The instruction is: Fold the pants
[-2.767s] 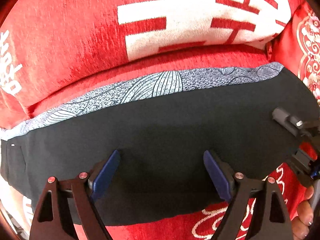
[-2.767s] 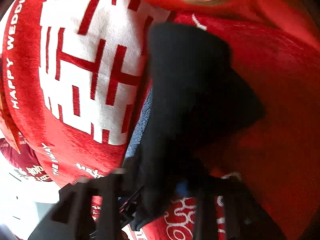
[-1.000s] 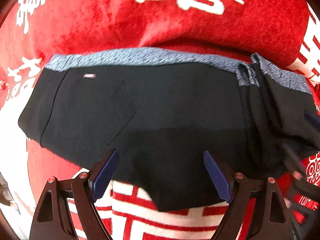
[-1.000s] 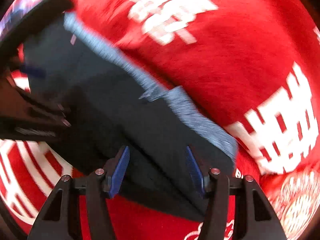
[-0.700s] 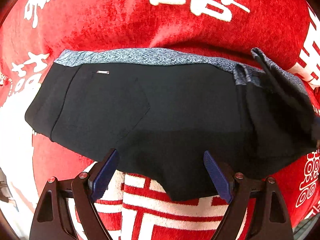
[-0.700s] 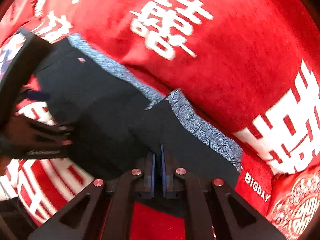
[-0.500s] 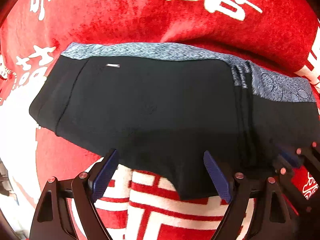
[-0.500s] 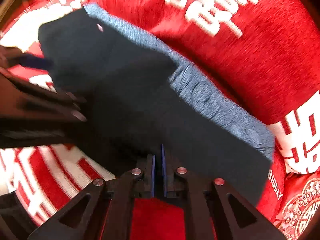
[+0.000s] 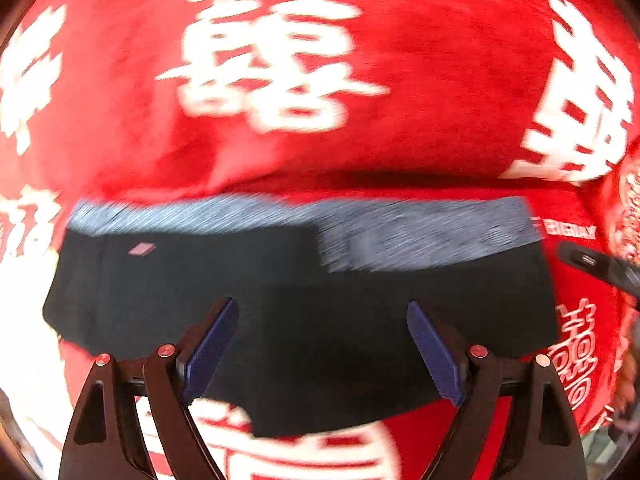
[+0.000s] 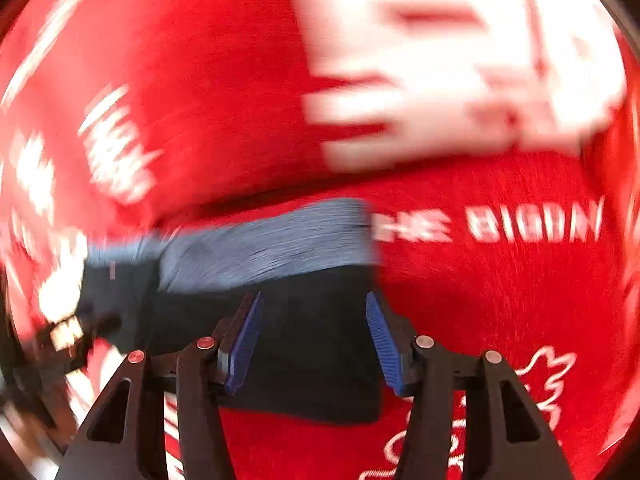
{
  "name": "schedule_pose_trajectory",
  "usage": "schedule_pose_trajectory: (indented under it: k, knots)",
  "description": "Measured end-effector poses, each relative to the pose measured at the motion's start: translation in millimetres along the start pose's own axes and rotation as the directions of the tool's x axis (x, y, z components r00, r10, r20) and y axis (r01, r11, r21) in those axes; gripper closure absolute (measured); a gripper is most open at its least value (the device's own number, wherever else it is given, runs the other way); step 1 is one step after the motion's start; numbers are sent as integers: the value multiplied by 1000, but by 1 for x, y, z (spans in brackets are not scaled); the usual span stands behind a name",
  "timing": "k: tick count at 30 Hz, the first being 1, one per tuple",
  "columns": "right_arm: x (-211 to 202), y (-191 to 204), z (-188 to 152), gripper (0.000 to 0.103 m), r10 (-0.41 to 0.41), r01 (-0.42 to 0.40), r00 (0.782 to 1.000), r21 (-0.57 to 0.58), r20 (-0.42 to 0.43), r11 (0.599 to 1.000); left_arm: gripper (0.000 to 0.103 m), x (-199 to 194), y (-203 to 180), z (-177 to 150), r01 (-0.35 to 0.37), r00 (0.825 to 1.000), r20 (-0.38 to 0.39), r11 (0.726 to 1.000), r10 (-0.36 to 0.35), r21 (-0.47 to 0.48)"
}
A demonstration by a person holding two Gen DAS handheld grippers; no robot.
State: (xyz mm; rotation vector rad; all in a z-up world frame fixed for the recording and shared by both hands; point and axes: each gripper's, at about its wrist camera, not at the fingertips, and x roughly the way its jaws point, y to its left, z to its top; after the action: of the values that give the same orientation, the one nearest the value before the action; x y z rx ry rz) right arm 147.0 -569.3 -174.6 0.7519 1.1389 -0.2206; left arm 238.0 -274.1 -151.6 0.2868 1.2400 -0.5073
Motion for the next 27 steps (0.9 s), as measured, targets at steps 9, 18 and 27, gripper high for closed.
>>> schedule_pose_trajectory:
  k: [9,18,27]
  knots:
    - [65,-62,3,77,456,-396,877,310,-151,864,16,61,-55,9,5,997,-83,997,1,77]
    - [52,-10,1,64,36,-55,981,-92,-192,994,0,82,-25,-21,-27,991,-129,1000,27,-2]
    - [-7,41,-25,37,-186,161,981,-307,-56,938,0,28,-19,-29,-127,989,-81,990,121,-68]
